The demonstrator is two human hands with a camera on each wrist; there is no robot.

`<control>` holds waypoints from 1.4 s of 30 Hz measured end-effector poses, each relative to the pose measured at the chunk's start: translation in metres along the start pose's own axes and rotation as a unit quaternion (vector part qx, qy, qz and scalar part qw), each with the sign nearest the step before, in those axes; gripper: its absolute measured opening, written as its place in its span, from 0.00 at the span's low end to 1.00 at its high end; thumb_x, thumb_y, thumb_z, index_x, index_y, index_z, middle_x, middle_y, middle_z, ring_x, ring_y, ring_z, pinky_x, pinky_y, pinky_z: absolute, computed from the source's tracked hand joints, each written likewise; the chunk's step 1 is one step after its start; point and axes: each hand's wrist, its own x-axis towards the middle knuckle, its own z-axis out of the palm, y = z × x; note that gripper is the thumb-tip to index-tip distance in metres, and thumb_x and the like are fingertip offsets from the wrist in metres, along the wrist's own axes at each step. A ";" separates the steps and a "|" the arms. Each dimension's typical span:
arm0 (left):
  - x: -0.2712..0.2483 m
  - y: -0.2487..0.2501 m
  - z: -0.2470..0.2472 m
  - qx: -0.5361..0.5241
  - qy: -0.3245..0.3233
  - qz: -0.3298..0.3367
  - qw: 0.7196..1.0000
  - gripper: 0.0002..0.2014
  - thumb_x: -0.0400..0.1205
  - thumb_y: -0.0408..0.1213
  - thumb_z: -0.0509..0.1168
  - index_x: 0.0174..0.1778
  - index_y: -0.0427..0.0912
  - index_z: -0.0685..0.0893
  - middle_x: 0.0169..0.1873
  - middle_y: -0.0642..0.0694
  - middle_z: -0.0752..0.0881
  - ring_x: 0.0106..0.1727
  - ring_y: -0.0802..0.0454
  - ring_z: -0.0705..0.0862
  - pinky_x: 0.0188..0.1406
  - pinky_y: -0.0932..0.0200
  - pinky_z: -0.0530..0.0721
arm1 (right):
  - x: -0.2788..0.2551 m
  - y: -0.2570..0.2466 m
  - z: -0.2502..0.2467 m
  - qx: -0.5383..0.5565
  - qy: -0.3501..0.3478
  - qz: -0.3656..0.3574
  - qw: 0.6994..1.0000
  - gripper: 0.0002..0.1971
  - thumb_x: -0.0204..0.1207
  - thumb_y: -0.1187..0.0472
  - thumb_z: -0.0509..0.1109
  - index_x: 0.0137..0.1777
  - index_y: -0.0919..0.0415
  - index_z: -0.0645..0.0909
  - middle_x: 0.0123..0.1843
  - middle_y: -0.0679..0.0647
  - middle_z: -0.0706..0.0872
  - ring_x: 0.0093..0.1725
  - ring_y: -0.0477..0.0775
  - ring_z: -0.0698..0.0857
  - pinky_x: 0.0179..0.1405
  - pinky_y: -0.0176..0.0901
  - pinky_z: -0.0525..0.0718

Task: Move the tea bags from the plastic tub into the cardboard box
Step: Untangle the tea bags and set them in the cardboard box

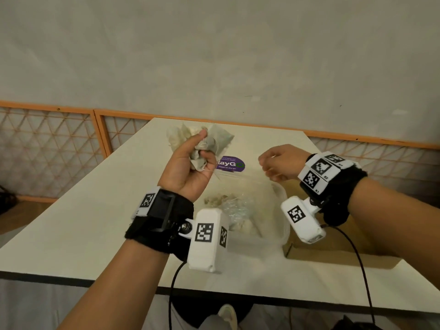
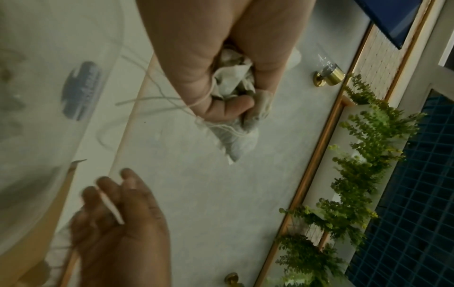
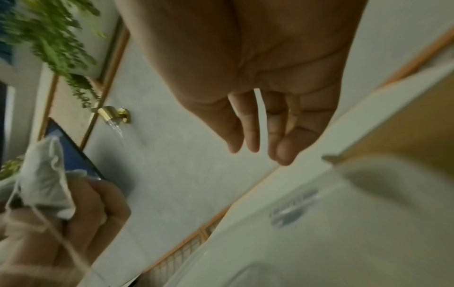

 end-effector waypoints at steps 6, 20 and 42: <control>-0.009 -0.053 -0.026 0.104 0.013 -0.029 0.994 0.08 0.69 0.30 0.70 0.43 0.39 0.84 0.34 0.47 0.84 0.28 0.61 0.82 0.22 0.74 0.76 | -0.064 0.047 -0.050 -0.211 -0.004 -0.053 0.976 0.09 0.78 0.55 0.67 0.56 0.51 0.81 0.53 0.45 0.82 0.55 0.47 0.80 0.53 0.35 0.75; 0.015 -0.085 -0.009 0.046 -0.050 0.009 0.998 0.05 0.79 0.29 0.63 0.39 0.42 0.81 0.26 0.54 0.78 0.25 0.63 0.78 0.27 0.76 0.76 | -0.160 0.169 0.003 -0.225 0.059 -0.075 0.970 0.18 0.82 0.60 0.57 0.64 0.41 0.81 0.58 0.42 0.87 0.62 0.46 0.82 0.67 0.46 0.74; -0.042 -0.126 -0.087 0.008 0.020 -0.145 0.989 0.39 0.35 0.26 0.88 0.42 0.41 0.82 0.27 0.48 0.84 0.22 0.62 0.80 0.20 0.74 0.78 | -0.178 0.166 0.016 -0.177 0.003 -0.171 0.969 0.21 0.82 0.63 0.56 0.66 0.37 0.79 0.47 0.35 0.82 0.56 0.37 0.78 0.66 0.48 0.72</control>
